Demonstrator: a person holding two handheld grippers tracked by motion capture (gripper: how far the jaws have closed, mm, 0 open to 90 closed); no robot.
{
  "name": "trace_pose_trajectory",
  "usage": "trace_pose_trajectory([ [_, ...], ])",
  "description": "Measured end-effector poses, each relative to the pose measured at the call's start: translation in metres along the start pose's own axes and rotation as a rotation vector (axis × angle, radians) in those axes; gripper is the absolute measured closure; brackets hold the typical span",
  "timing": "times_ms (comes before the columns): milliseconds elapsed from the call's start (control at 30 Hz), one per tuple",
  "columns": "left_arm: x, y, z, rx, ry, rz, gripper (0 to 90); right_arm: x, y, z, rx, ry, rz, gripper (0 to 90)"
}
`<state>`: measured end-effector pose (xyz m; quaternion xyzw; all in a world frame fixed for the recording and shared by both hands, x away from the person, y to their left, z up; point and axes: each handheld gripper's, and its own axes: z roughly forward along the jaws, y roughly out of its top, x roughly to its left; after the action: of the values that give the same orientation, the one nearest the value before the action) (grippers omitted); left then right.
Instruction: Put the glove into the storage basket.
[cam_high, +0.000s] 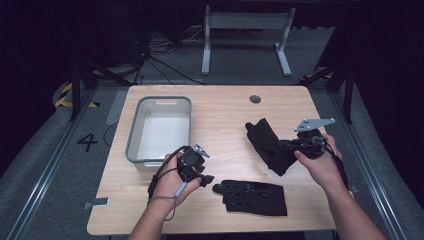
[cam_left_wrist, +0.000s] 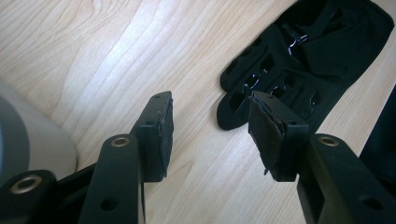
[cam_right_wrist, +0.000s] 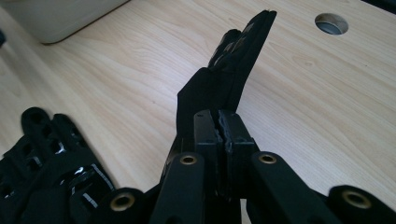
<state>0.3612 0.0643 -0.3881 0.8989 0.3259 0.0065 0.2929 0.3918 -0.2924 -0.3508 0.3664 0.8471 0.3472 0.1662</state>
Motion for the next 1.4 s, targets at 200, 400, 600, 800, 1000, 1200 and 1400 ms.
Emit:
trace_pose_trajectory([
  [200, -0.002, 0.009, 0.004, -0.001, -0.012, 0.026, 50.8, 0.008, -0.008, -0.018, 0.003, -0.013, -0.014, 86.8],
  [400, -0.003, 0.016, 0.006, -0.005, -0.02, 0.038, 50.9, 0.017, -0.019, -0.024, 0.046, -0.031, -0.057, 86.7],
  [600, -0.004, 0.022, 0.01, -0.001, -0.029, 0.054, 50.9, 0.025, -0.027, -0.03, 0.06, -0.04, -0.084, 86.8],
  [800, -0.006, 0.026, 0.013, 0.004, -0.035, 0.065, 51.0, 0.028, -0.031, -0.028, 0.08, -0.056, -0.092, 86.7],
  [1000, -0.005, 0.026, 0.013, 0.003, -0.036, 0.066, 51.0, 0.039, -0.031, -0.019, 0.119, -0.066, -0.128, 86.7],
  [1200, -0.006, 0.024, 0.011, 0.0, -0.034, 0.063, 51.0, 0.045, -0.029, -0.017, 0.136, -0.065, -0.152, 86.6],
  [1400, -0.005, 0.023, 0.011, 0.001, -0.03, 0.057, 50.9, 0.06, -0.025, -0.015, 0.152, -0.058, -0.205, 86.4],
])
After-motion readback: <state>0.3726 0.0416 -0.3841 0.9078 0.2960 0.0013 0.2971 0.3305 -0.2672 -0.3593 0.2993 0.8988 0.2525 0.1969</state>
